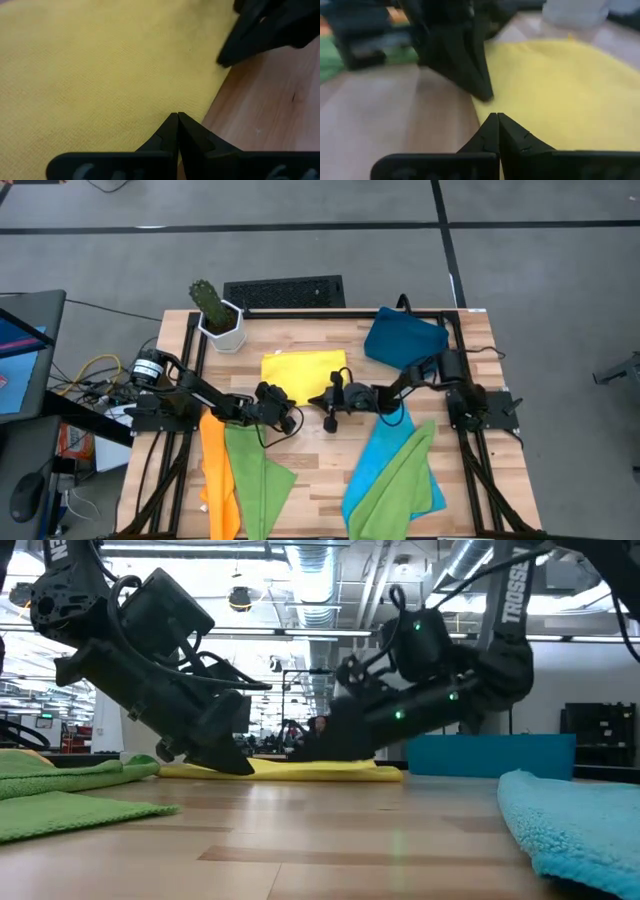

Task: Fold microfiber towels
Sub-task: Fold the yellow microfiber cloth

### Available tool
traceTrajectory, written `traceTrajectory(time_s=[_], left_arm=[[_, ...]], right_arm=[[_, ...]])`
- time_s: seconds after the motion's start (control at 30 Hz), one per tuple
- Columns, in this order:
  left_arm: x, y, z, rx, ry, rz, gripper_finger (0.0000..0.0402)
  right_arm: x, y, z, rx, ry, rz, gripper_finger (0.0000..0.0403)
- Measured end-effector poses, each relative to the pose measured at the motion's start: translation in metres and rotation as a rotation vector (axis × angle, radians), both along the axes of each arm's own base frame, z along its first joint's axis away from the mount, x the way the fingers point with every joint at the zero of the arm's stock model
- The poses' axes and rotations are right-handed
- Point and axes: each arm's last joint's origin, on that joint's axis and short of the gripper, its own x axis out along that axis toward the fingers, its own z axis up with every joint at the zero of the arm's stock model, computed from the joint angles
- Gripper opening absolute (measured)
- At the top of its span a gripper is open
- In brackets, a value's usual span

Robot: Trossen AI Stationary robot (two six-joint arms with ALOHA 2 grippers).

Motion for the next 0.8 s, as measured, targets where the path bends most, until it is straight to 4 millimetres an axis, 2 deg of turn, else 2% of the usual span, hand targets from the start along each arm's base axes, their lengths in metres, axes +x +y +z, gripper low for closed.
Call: traceTrajectory(time_s=[0.13,0.37,0.63,0.8], left_arm=[[0.0,0.0,0.0,-0.001,0.002,-0.002,0.0],[0.0,0.0,0.001,0.015,0.007,-0.011,0.0],[0.006,-0.001,0.026,0.045,-0.055,-0.07,0.0],[-0.006,-0.008,0.024,0.049,0.056,-0.083,0.0]], right_arm=[[-0.002,-0.002,-0.009,0.034,0.037,0.0,0.0024],[-0.003,-0.002,-0.01,0.035,0.068,0.0,0.002],[-0.003,-0.003,-0.011,0.032,0.08,0.0,0.0025],[-0.004,-0.003,-0.011,0.031,0.084,0.0,0.0021]])
